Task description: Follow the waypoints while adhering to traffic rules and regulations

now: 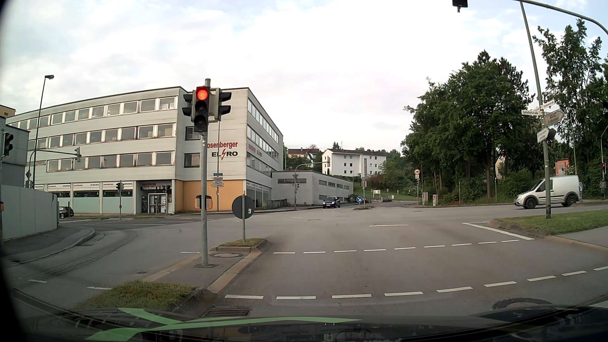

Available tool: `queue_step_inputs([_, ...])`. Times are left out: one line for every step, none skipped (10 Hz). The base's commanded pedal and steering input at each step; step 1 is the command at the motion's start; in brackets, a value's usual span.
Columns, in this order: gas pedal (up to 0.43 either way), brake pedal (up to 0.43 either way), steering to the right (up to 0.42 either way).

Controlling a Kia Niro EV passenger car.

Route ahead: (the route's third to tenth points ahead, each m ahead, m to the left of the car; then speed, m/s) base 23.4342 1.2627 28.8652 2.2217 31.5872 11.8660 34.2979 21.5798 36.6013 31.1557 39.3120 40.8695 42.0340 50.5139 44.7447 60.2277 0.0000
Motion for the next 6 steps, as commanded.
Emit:
queue_step_inputs([0.0, 0.238, -0.02])
queue_step_inputs([0.0, 0.238, -0.02])
queue_step_inputs([0.0, 0.238, -0.02])
queue_step_inputs([0.0, 0.238, -0.02])
queue_step_inputs([0.0, 0.238, -0.02])
queue_step_inputs([0.0, 0.238, -0.02])
